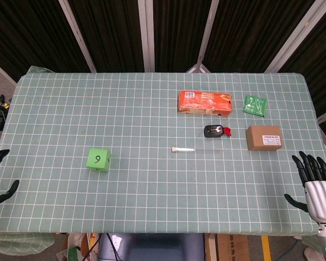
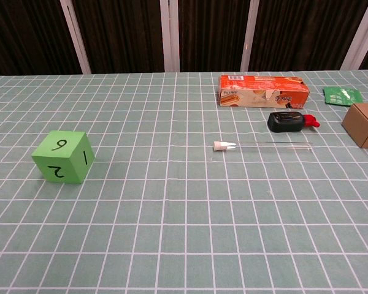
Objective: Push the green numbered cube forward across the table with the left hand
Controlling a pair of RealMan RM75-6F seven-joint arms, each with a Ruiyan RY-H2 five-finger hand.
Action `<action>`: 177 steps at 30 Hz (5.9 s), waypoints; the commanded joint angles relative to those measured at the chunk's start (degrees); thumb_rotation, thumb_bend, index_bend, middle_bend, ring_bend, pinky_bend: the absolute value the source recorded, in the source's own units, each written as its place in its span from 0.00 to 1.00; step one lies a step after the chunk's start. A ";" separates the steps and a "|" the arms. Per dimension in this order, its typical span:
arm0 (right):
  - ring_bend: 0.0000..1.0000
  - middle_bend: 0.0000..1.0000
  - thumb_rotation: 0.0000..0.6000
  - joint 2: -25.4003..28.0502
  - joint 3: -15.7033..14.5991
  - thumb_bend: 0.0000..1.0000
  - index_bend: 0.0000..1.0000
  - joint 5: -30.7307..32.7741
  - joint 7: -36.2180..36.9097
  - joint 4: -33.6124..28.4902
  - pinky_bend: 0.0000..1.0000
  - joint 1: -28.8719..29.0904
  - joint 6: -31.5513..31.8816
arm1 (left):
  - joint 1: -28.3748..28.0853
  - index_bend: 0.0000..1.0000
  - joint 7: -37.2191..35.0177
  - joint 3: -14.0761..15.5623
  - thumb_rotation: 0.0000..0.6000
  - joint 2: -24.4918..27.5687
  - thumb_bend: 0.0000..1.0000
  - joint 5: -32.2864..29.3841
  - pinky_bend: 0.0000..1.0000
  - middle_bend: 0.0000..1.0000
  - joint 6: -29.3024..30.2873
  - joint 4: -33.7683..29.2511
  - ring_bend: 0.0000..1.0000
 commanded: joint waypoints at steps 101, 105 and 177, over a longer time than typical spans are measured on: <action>0.00 0.00 1.00 2.17 0.37 0.05 0.06 4.53 -0.68 -3.66 0.00 -0.03 -3.36 | -31.38 0.12 34.04 2.87 1.00 -3.34 0.71 -48.77 0.83 0.81 -34.61 -20.24 0.73; 0.00 0.00 1.00 2.22 0.46 0.04 0.06 4.63 -0.52 -3.61 0.00 -0.13 -3.15 | -31.78 0.12 33.80 3.02 1.00 -3.81 0.71 -48.42 0.83 0.81 -35.35 -20.27 0.73; 0.00 0.00 1.00 4.06 1.28 0.04 0.06 6.83 1.54 -4.67 0.00 -0.84 -3.36 | -45.62 0.12 53.45 -5.10 1.00 -23.39 0.71 -62.34 0.83 0.81 -19.81 -22.70 0.73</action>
